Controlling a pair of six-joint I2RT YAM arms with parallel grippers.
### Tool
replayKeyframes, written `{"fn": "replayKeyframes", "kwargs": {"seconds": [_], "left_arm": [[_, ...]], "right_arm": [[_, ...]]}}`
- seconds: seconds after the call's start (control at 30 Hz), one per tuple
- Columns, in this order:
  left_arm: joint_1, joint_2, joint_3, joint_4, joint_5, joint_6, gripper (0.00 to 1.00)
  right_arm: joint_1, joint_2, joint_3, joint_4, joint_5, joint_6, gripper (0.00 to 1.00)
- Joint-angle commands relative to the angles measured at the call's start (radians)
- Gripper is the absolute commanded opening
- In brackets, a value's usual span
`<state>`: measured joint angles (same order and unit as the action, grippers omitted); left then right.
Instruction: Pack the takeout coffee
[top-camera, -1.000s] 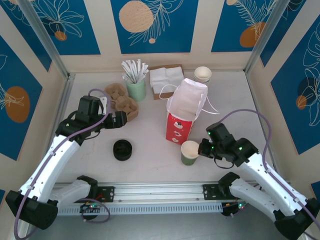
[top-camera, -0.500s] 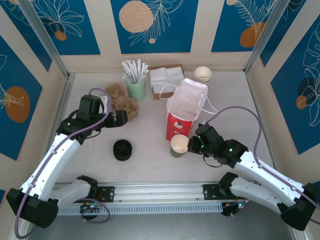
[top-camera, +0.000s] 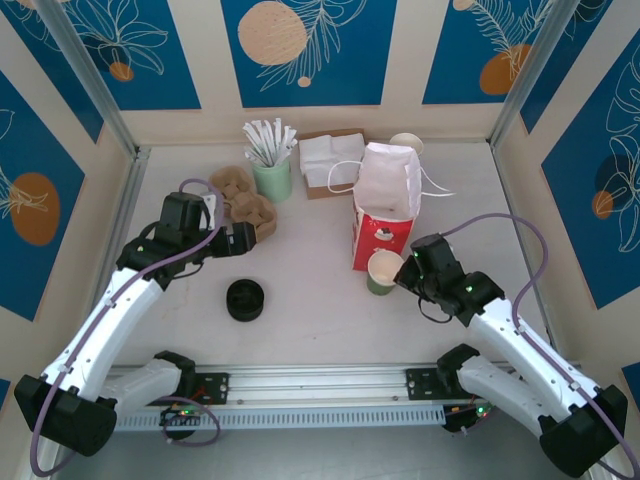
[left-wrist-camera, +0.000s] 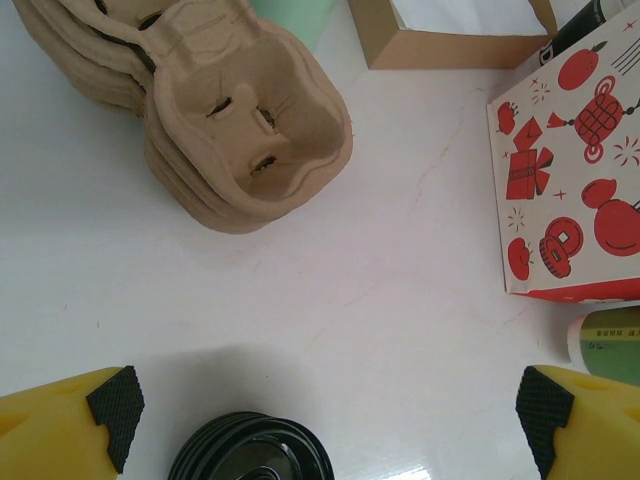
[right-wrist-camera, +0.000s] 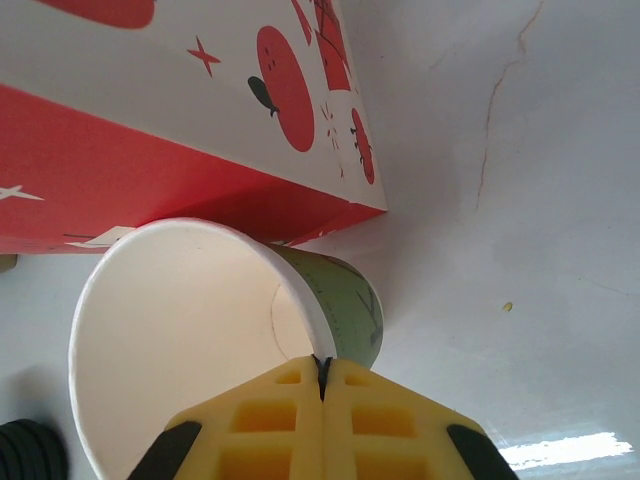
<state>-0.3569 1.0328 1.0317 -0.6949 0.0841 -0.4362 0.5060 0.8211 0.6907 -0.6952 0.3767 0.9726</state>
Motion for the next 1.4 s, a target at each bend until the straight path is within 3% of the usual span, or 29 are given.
{"fn": "replayKeyframes", "kwargs": {"seconds": [0.0,0.13,0.27,0.63,0.73,0.8,1.37], "left_arm": [[-0.008,-0.005,-0.012,0.010,-0.003,-0.009,0.97],[-0.008,-0.003,-0.030,0.024,0.000,-0.015,0.97],[-0.008,0.005,-0.071,0.060,0.004,-0.029,0.97],[-0.008,0.055,-0.142,0.090,-0.050,-0.098,0.97],[-0.005,0.063,-0.152,0.082,-0.093,-0.126,0.95],[0.008,0.087,-0.137,0.078,-0.063,-0.137,0.90],[0.007,0.125,-0.081,0.001,-0.049,-0.163,0.89]], "right_arm": [[-0.015,-0.006,0.007,0.013,-0.059,-0.037,0.00],[0.045,-0.021,0.002,0.038,-0.117,-0.049,0.00],[0.181,-0.042,-0.024,0.057,-0.071,0.015,0.00],[0.387,0.084,-0.031,0.192,0.018,0.113,0.00],[0.405,0.145,0.000,0.214,0.013,0.102,0.00],[0.413,0.176,0.019,0.226,0.007,0.090,0.00],[0.420,0.389,0.136,0.252,0.037,0.054,0.00]]}}
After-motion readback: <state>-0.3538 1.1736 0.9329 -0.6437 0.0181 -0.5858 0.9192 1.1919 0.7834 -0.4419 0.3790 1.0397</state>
